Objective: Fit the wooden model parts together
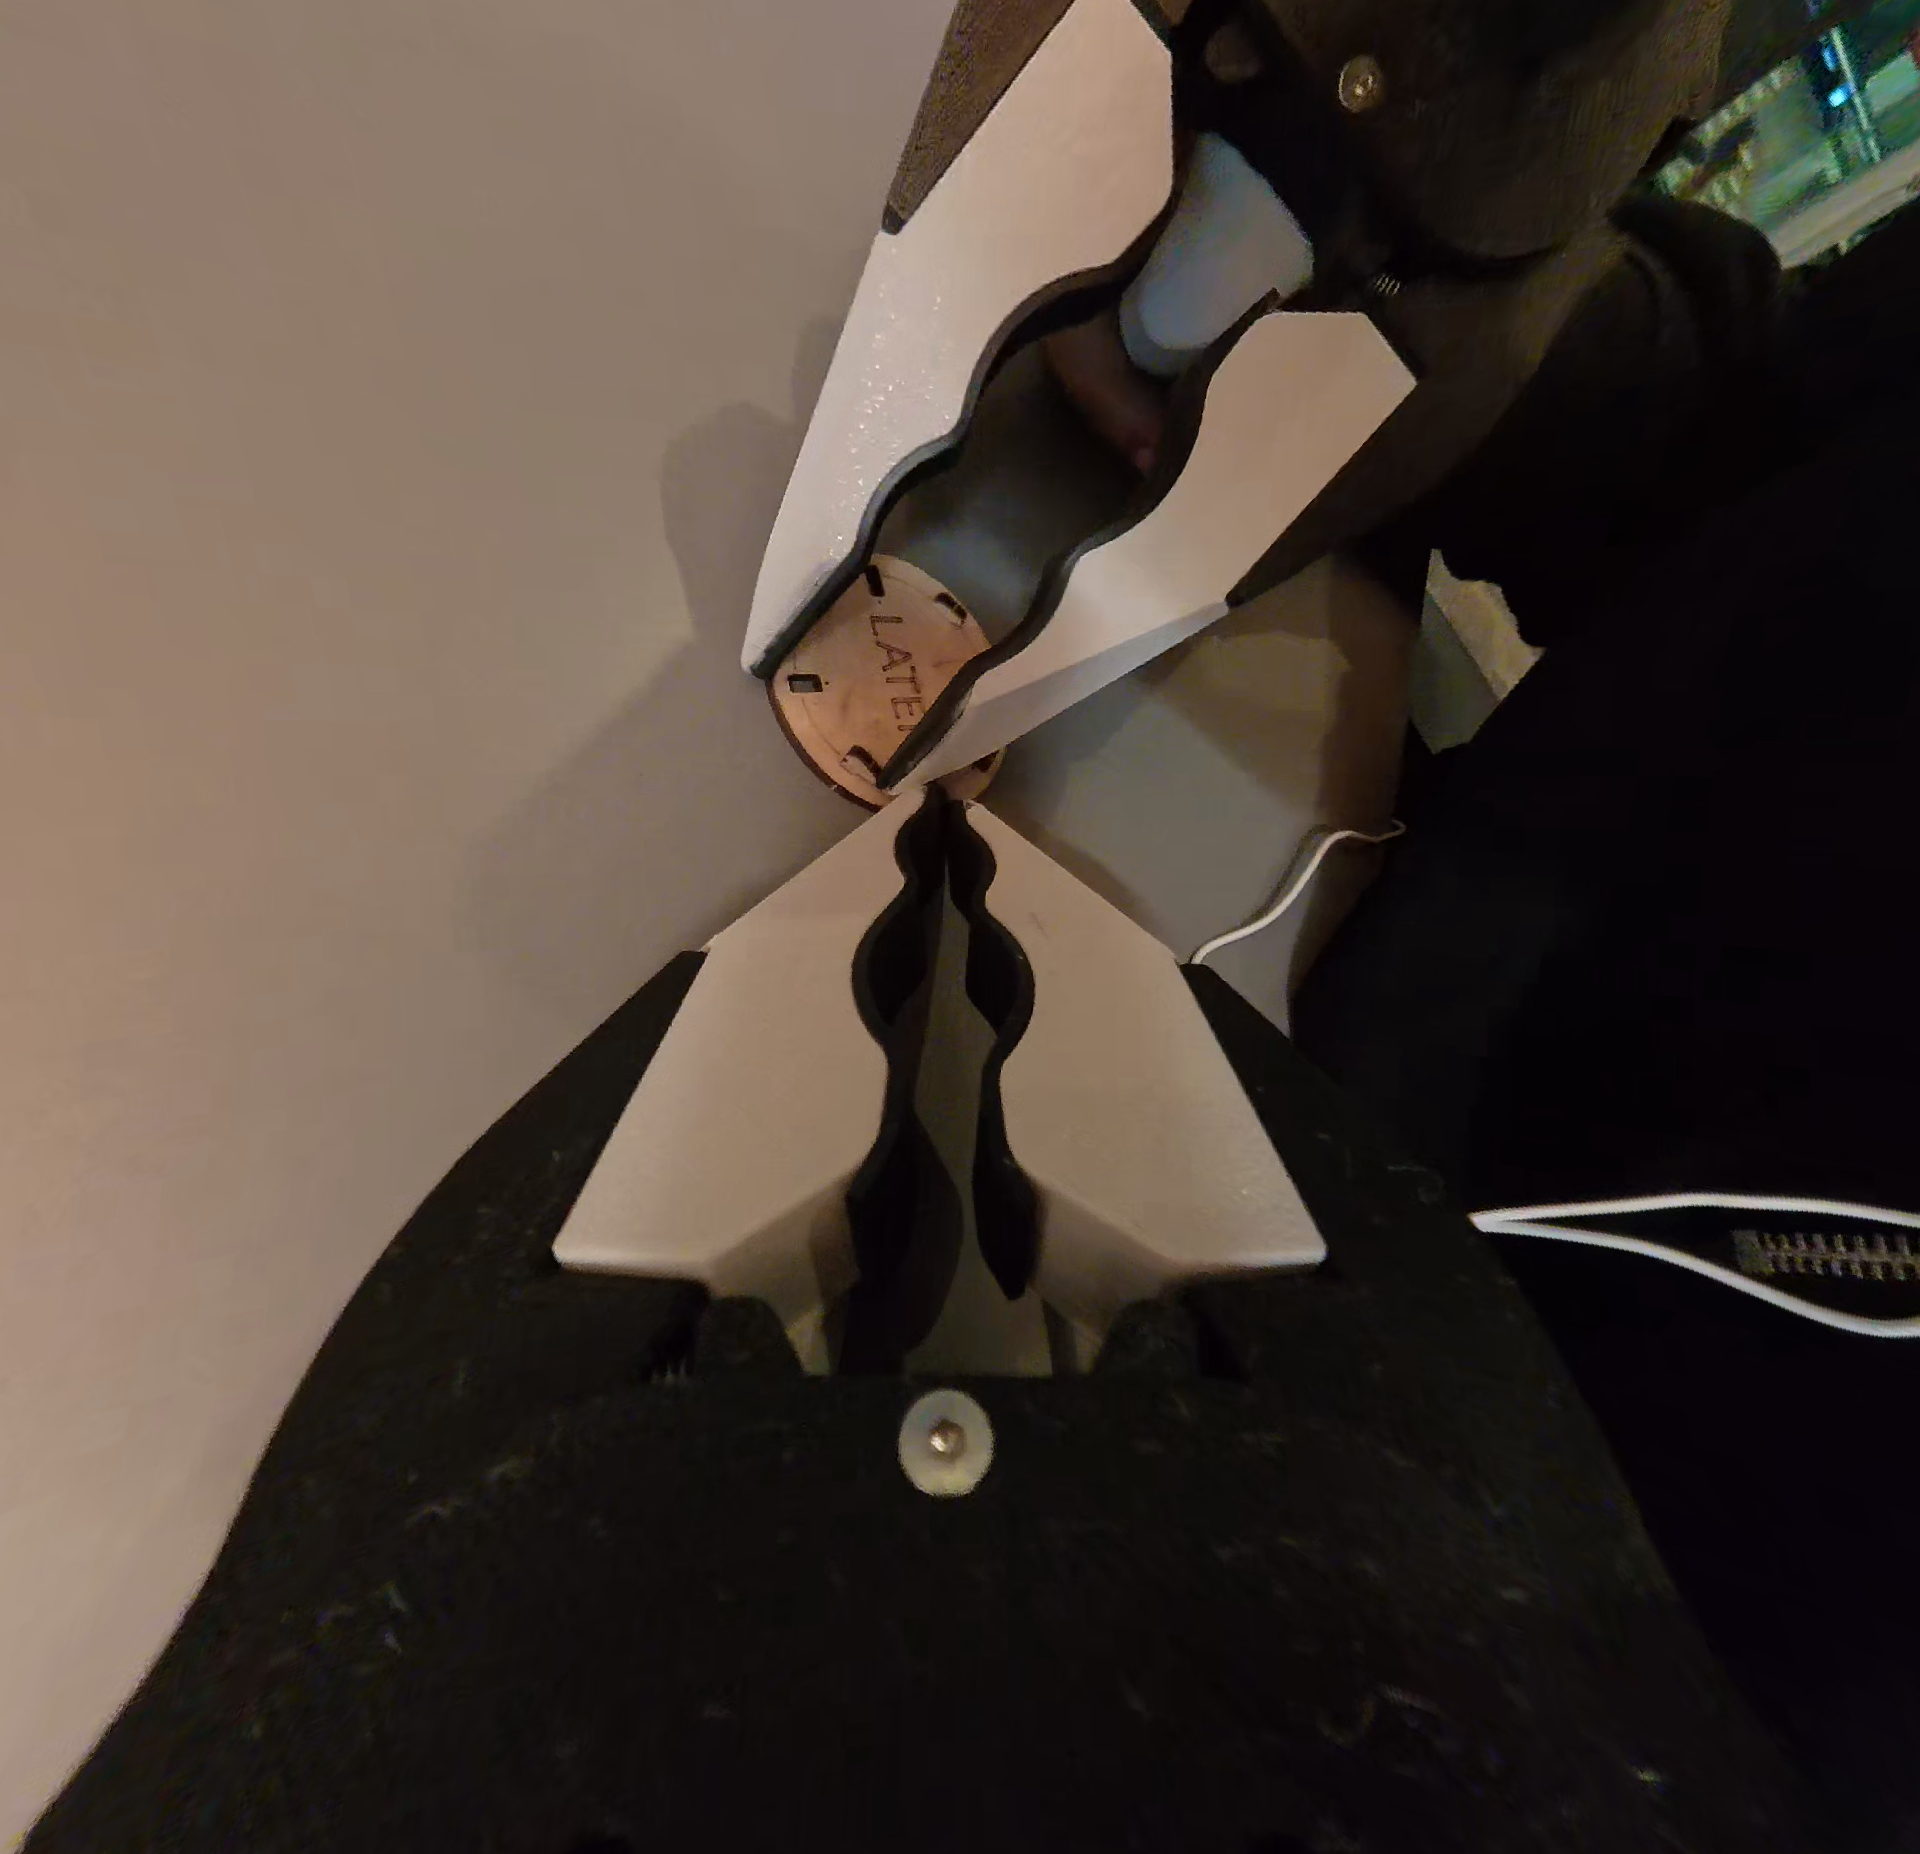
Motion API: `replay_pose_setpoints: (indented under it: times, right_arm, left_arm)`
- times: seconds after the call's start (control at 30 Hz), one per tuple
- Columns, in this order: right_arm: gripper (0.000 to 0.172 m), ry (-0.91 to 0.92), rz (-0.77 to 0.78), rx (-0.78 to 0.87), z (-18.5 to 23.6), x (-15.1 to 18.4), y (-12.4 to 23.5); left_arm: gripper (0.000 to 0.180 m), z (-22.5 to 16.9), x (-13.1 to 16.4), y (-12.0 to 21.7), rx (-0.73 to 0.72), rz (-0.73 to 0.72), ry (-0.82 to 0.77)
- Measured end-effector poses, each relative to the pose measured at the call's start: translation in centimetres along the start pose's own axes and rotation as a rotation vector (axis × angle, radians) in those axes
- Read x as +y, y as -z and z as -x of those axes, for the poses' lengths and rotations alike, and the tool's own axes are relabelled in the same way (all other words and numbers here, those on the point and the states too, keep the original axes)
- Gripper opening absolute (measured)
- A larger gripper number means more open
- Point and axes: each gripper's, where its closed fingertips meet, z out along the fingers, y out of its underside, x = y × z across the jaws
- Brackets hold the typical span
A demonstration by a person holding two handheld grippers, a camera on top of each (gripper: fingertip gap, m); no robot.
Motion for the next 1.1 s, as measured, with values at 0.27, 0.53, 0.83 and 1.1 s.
replay_pose_setpoints:
  times: [0.27, 0.53, 0.83, 1.1]
  right_arm:
    - [0.023, 0.03, 0.002, -0.024, 0.13, -0.02, -0.07]
    - [0.022, 0.04, 0.006, -0.055, 0.25, -0.01, -0.13]
    - [0.016, 0.056, 0.008, -0.086, 0.51, -0.12, -0.26]
    - [0.015, 0.048, 0.022, -0.147, 0.59, -0.12, -0.32]
  left_arm:
    - [0.001, -0.08, 0.22, -0.03, 0.009, 0.001, 0.008]
    - [0.001, -0.1, 0.38, -0.04, 0.014, 0.001, 0.014]
    - [0.001, -0.09, 0.47, -0.07, 0.014, 0.001, 0.016]
    - [0.001, -0.1, 0.47, -0.07, 0.017, 0.001, 0.019]
